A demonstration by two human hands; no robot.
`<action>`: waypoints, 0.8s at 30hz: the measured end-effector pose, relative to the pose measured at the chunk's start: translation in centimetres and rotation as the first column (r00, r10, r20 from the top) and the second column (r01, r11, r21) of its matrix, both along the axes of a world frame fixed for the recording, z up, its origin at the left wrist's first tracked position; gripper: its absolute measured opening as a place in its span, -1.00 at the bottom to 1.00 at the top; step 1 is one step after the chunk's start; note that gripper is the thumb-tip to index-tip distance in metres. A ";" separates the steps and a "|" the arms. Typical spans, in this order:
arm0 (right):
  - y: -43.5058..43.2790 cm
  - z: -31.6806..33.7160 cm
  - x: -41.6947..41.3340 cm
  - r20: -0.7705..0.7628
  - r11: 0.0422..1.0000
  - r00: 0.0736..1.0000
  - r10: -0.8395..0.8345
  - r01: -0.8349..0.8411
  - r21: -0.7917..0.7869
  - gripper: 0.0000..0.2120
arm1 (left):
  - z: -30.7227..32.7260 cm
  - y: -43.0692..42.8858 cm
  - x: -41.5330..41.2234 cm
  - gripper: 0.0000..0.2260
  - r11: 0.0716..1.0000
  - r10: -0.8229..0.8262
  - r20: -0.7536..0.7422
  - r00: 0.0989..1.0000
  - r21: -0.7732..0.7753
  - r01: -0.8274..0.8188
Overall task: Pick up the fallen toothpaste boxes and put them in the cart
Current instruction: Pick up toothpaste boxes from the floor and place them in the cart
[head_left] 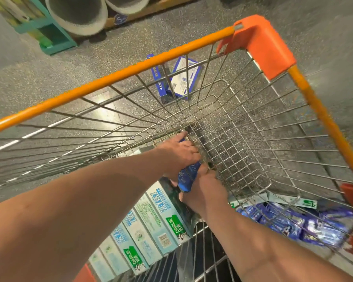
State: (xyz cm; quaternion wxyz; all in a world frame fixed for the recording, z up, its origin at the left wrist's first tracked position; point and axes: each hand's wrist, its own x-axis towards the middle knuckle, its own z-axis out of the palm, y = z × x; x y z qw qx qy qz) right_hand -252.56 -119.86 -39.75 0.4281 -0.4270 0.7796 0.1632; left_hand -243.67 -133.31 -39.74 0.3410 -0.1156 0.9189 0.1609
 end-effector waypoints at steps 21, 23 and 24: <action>-2.5 9.2 -1.9 -0.003 0.999 1.000 0.005 -0.005 -0.048 -0.68 | 7.7 2.8 1.6 -0.52 0.932 0.341 -0.027 0.940 -0.121 -0.342; -2.1 12.6 -2.6 0.009 0.997 0.999 0.044 -0.044 -0.060 -0.60 | 11.9 3.0 1.7 -0.58 0.902 0.399 -0.025 0.916 -0.166 -0.398; -1.7 14.6 -2.9 0.008 0.996 0.998 0.062 -0.061 -0.068 -0.53 | 14.0 3.2 1.7 -0.59 0.892 0.417 -0.022 0.909 -0.180 -0.414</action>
